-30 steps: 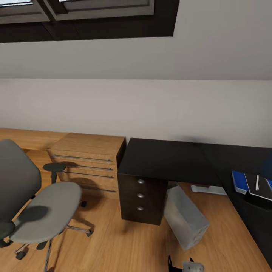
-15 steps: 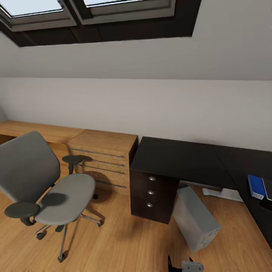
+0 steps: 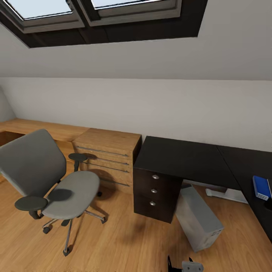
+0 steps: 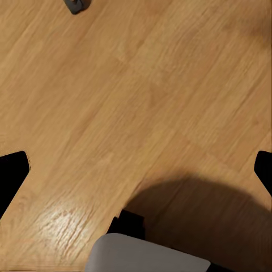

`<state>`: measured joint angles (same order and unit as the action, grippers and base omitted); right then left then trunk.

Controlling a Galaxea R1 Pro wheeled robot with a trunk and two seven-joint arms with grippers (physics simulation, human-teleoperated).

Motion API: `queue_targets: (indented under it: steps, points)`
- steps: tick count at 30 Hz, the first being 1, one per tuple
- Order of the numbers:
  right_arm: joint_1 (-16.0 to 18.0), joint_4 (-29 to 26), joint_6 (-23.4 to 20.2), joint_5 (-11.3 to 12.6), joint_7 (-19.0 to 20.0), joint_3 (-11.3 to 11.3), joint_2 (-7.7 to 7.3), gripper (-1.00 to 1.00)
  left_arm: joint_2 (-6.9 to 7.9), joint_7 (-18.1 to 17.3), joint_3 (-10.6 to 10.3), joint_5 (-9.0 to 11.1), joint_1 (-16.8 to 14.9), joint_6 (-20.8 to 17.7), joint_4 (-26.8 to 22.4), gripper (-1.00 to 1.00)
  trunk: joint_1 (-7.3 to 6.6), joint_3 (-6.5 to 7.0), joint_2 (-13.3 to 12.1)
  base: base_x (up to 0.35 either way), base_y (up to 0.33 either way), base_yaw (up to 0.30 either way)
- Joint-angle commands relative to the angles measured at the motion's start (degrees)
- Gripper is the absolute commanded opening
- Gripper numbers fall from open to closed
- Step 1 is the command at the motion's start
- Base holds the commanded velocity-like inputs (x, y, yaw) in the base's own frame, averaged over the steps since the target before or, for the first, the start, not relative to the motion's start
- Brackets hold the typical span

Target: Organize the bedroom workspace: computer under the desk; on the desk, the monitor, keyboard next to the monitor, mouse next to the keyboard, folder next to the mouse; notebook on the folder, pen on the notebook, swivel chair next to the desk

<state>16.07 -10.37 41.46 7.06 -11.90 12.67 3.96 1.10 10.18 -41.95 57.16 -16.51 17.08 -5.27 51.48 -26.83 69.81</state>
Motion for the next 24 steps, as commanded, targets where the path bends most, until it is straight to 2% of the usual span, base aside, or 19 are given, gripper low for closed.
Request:
queue_targets:
  steps: [1,18,24]
  points:
    - [0.03,0.09,0.20,0.58,-0.16,0.51,-0.01,1.00,0.03,0.42,-0.47,0.23,-0.01,0.05,-0.11,1.00,0.00,-0.06,0.03,-0.001,0.000,0.237]
    - [0.06,0.78,0.44,0.43,-0.22,0.63,0.13,1.00,0.05,0.46,-0.41,0.23,-0.01,0.06,-0.09,1.00,0.00,-0.06,0.03,0.000,0.000,0.266]
    - [0.05,1.06,3.17,0.42,-0.21,0.61,0.16,1.00,0.03,0.46,-0.41,0.23,-0.01,0.27,-0.09,1.00,0.00,-0.06,0.03,0.000,0.000,0.275]
